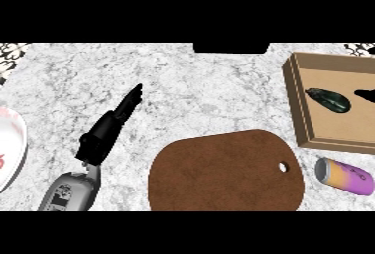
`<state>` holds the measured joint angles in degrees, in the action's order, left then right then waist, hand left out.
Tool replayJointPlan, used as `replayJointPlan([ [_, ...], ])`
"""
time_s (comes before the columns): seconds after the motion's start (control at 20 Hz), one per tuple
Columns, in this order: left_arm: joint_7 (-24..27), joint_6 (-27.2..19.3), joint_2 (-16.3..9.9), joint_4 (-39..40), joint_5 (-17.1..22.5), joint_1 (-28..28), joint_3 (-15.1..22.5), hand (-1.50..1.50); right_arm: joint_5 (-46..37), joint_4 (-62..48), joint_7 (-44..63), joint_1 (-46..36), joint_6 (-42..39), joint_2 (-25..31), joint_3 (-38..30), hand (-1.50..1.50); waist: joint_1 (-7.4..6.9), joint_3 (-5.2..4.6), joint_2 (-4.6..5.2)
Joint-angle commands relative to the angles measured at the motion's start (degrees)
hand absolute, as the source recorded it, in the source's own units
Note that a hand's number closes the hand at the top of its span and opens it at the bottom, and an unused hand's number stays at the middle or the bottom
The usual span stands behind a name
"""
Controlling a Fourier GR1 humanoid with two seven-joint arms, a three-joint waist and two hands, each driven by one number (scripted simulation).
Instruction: Pick the eggplant from the cutting board and place it in the cardboard box
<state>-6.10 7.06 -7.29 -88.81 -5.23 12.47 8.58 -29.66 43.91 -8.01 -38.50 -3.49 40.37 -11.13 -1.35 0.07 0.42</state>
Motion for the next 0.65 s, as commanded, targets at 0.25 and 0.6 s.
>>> replayJointPlan([
  [0.25, -0.5, 0.2, 0.2, 1.9, 0.2, 2.3, -1.5, 0.0, 12.3, -9.2, -9.7, -4.9, 1.1, -1.9, -12.9, -1.5, 0.63, 0.07, -0.06],
  [0.6, 2.2, 1.8, -1.2, -1.6, -0.1, -3.6, -0.6, 0.0, 24.2, -15.0, -14.4, -3.0, -8.1, 5.0, -24.7, -1.5, 0.8, 0.04, -0.39],
])
